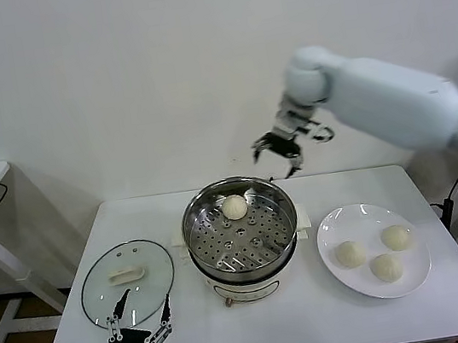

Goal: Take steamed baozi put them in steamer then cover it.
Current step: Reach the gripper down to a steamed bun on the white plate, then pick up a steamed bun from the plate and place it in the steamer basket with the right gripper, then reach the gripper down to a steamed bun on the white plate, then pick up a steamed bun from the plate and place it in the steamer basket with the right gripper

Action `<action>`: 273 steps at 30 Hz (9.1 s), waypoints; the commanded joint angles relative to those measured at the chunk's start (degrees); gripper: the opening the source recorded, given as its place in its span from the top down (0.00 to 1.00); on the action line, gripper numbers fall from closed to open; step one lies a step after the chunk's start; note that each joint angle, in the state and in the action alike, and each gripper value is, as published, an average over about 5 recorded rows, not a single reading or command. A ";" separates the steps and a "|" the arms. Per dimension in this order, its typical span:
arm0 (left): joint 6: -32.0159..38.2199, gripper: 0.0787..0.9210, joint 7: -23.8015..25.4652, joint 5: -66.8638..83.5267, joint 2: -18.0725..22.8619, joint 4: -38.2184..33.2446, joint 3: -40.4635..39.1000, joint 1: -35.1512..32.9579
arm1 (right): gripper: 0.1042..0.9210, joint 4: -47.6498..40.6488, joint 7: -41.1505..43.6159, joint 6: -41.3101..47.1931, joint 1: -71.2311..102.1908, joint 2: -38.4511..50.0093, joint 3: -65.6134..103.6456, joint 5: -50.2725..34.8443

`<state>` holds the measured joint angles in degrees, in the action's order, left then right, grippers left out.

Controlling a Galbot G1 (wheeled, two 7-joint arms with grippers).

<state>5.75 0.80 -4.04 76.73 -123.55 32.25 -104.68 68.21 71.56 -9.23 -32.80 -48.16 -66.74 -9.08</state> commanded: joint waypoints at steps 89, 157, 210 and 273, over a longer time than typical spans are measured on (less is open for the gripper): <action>2.31 0.12 -1.33 -0.91 -0.35 1.59 -2.49 1.05 | 0.33 3.55 -7.36 23.23 -12.96 -27.84 -20.08 -29.09; 1.79 0.12 -1.20 0.72 -0.09 2.32 -0.68 3.00 | 0.12 14.05 -6.53 10.47 1.20 24.81 -17.35 -5.70; 1.83 0.12 -2.22 0.50 0.20 1.57 -1.04 2.27 | 0.41 14.49 -3.67 3.09 1.88 15.06 -2.38 4.85; -0.09 0.12 -3.15 3.39 -0.96 -3.09 -1.21 0.47 | 0.18 19.29 -6.07 -31.68 3.49 -19.57 -7.22 29.22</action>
<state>5.65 -2.38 -0.70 75.82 -126.77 30.98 -104.27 87.64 65.93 -40.58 -30.02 -68.00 -74.86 18.62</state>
